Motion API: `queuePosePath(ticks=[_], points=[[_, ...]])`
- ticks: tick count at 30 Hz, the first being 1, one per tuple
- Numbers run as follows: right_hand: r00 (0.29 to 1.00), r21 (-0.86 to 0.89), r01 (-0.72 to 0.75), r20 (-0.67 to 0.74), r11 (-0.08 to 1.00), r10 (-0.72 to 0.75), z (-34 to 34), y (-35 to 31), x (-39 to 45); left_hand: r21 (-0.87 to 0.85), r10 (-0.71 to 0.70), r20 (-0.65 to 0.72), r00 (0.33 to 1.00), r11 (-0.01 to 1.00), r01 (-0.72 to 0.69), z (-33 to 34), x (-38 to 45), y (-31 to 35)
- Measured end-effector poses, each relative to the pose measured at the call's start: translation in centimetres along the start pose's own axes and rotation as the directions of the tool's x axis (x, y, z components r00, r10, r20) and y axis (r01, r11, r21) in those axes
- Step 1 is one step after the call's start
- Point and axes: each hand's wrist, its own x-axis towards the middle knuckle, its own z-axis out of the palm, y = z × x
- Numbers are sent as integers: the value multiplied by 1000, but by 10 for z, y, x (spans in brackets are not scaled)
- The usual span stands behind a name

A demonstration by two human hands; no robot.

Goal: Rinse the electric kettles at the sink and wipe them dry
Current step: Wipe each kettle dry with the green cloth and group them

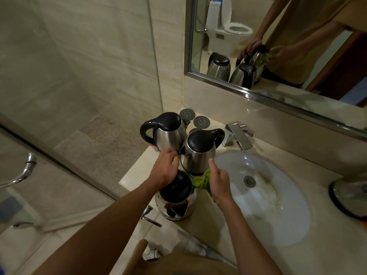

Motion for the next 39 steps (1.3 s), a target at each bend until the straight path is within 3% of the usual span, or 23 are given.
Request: queuePosePath(ticks=[3,7,15,19,23,28,31,34,36,39], points=[[983,-107,-10,181,994,29,13,-1,-4,-4,15,-12,1000,1000,-15,1,0,-1],[993,-118,35,117,992,-21,37,1,-4,-16,23,-32,999,1000,-24,2,1,-2],[971,-41,-156,175,987,161,38,16,14,-11,23,-26,999,1000,-24,2,0,-3],[998,114,14,57,993,-20,42,29,-14,-24,19,-24,1000,1000,-19,2,2,-4],[985,-1,142,97,990,-141,52,12,-13,-14,27,-16,1000,1000,-27,2,4,-4],[982,53,-32,186,998,22,47,-1,13,-13,6,-5,1000,1000,-6,2,1,-3],[969,146,-223,137,964,204,40,18,12,-21,-10,-1,1000,1000,10,1,0,-1],[948,269,-311,21,912,317,41,40,-11,-31,-17,-12,1000,999,17,0,1,-1],[951,328,-265,-68,907,303,45,41,-24,-31,-21,-13,1000,999,20,0,1,0],[988,282,-66,-113,957,101,53,27,-24,-19,-16,-4,1000,1000,16,0,0,0]])
